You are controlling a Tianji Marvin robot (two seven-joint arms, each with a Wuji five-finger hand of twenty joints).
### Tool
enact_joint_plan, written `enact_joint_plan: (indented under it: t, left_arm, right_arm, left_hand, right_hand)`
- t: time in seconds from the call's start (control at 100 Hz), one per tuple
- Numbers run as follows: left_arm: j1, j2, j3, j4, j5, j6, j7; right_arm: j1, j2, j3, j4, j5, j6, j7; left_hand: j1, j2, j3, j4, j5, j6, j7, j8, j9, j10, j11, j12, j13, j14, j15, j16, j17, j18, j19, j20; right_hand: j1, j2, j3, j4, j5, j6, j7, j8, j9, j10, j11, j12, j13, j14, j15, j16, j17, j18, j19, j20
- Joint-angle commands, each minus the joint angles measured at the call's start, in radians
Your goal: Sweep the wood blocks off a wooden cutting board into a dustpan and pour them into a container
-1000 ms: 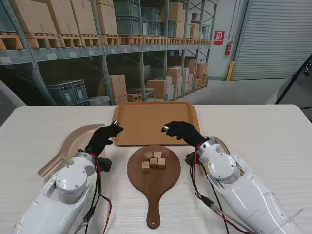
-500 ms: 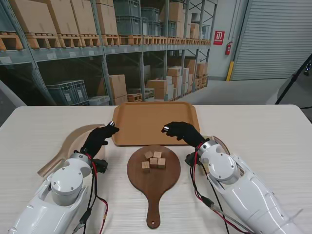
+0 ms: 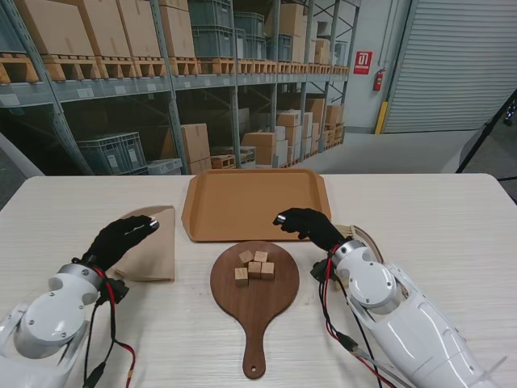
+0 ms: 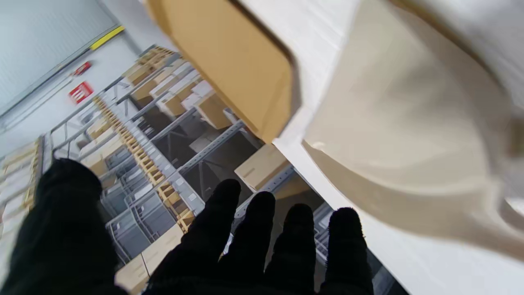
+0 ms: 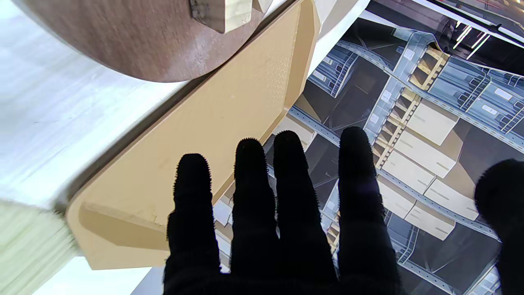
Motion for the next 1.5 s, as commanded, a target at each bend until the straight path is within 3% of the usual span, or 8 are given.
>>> enact_joint_plan:
  t: [0.0, 0.33, 0.62, 0.76, 0.93, 1.49]
  left_arm:
    - [0.031, 0.034, -0.038, -0.015, 0.023, -0.008, -0.036]
    - [0.093, 0.075, -0.196, -0.034, 0.268, -0.069, -0.151]
    - [0.053, 0.108, -0.227, 0.021, 0.414, -0.102, -0.263]
    - [0.03, 0.117, -0.223, 0.064, 0.474, -0.113, -0.282]
    - [0.009, 0.121, -0.208, 0.106, 0.506, -0.089, -0.292]
    - [-0.037, 0.122, -0.156, 0.182, 0.493, 0.064, -0.306]
  right_arm:
    - [-0.017, 0.002, 0.002, -0.005, -0.004, 0.005, 0.009]
    - [-0.037, 0.001, 0.019, -0.002, 0.006, 0.02, 0.005]
    - [-0.043, 0.0, 0.027, -0.005, 0.015, 0.032, 0.007]
    - [-0.044, 0.002, 0.033, -0.007, 0.015, 0.038, 0.01]
    - [-0.046, 0.002, 0.038, -0.011, 0.015, 0.045, 0.012]
    - [-0.045, 0.004, 0.033, -0.009, 0.021, 0.05, 0.026]
  left_hand:
    - [-0.014, -0.037, -0.004, -0.01, -0.052, 0.007, -0.016, -0.021, -0.045, -0.004, 0.021, -0.018, -0.037, 0.017, -0.01, -0.008, -0.013, -0.041, -0.017, -0.031]
    - [0.085, -0.141, 0.014, -0.003, -0.152, -0.022, -0.031, -0.047, -0.115, -0.045, 0.048, -0.002, -0.077, -0.022, -0.003, 0.003, -0.022, -0.09, -0.051, -0.05]
    - [0.121, -0.161, 0.018, -0.001, -0.202, -0.023, -0.034, -0.049, -0.161, -0.061, 0.062, 0.008, -0.118, -0.057, 0.012, 0.002, -0.01, -0.136, -0.089, -0.069]
    - [0.131, -0.161, 0.019, -0.001, -0.205, -0.019, -0.032, -0.047, -0.164, -0.061, 0.073, 0.012, -0.123, -0.061, 0.033, 0.004, -0.006, -0.144, -0.077, -0.062]
    - [0.133, -0.156, 0.017, -0.001, -0.192, -0.016, -0.025, -0.042, -0.157, -0.058, 0.088, 0.016, -0.119, -0.059, 0.063, 0.002, -0.006, -0.147, -0.049, -0.046]
    - [0.141, -0.126, 0.016, -0.006, -0.169, -0.026, -0.016, -0.03, -0.118, -0.062, 0.129, 0.034, -0.083, -0.064, 0.122, 0.001, -0.008, -0.153, 0.04, -0.002]
  right_hand:
    - [-0.042, 0.022, -0.036, 0.009, 0.005, -0.02, 0.008, -0.003, 0.014, -0.012, 0.02, 0.015, -0.003, -0.023, 0.02, 0.003, 0.0, 0.012, -0.017, 0.024]
    - [-0.041, 0.02, -0.036, 0.008, -0.007, -0.015, 0.002, -0.004, 0.013, -0.011, 0.02, 0.015, -0.003, -0.022, 0.021, 0.003, -0.001, 0.012, -0.017, 0.024]
    - [-0.04, 0.02, -0.037, 0.008, -0.014, -0.011, 0.001, -0.004, 0.011, -0.011, 0.022, 0.016, -0.003, -0.022, 0.023, 0.004, -0.001, 0.012, -0.017, 0.025]
    - [-0.039, 0.02, -0.037, 0.008, -0.014, -0.012, 0.001, -0.004, 0.009, -0.01, 0.022, 0.016, -0.003, -0.019, 0.022, 0.004, -0.001, 0.012, -0.016, 0.025]
    - [-0.037, 0.021, -0.038, 0.008, -0.014, -0.01, 0.002, -0.004, 0.011, -0.01, 0.023, 0.016, -0.004, -0.02, 0.022, 0.004, -0.001, 0.013, -0.016, 0.026]
    - [-0.033, 0.022, -0.04, 0.009, -0.015, -0.009, 0.002, -0.004, 0.013, -0.01, 0.027, 0.017, -0.003, -0.022, 0.025, 0.005, 0.002, 0.011, -0.014, 0.028]
